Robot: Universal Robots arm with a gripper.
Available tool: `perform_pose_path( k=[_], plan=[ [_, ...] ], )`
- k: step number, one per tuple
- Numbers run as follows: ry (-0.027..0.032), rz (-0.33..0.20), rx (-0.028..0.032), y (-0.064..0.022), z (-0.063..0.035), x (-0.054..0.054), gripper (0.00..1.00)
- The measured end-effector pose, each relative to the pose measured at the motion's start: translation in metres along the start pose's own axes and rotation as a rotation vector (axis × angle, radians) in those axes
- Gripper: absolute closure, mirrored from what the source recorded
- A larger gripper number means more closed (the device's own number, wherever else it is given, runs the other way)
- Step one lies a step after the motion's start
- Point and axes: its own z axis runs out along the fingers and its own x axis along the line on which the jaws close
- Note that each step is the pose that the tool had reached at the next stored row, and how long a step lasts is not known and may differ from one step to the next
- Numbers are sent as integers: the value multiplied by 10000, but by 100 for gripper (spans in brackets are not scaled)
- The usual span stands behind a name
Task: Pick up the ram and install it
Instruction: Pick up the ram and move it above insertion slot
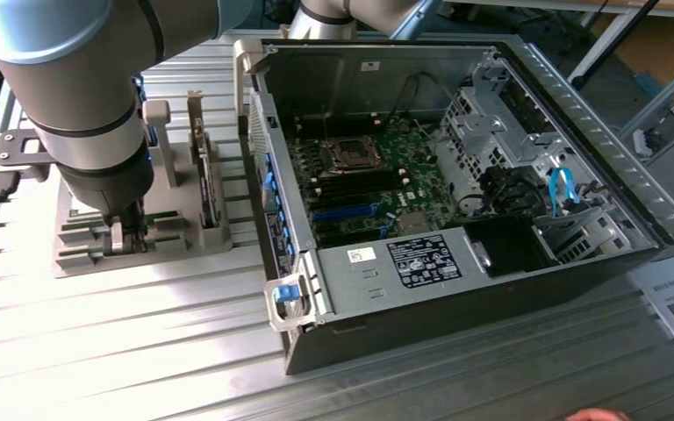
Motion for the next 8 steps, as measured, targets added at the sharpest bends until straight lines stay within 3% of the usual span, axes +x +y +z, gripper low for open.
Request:
perform_pose_path(
  k=[6, 8],
  plan=[
    [0, -1, 0, 0, 0, 0, 70],
    [0, 0, 0, 0, 0, 0, 78]
  ],
)
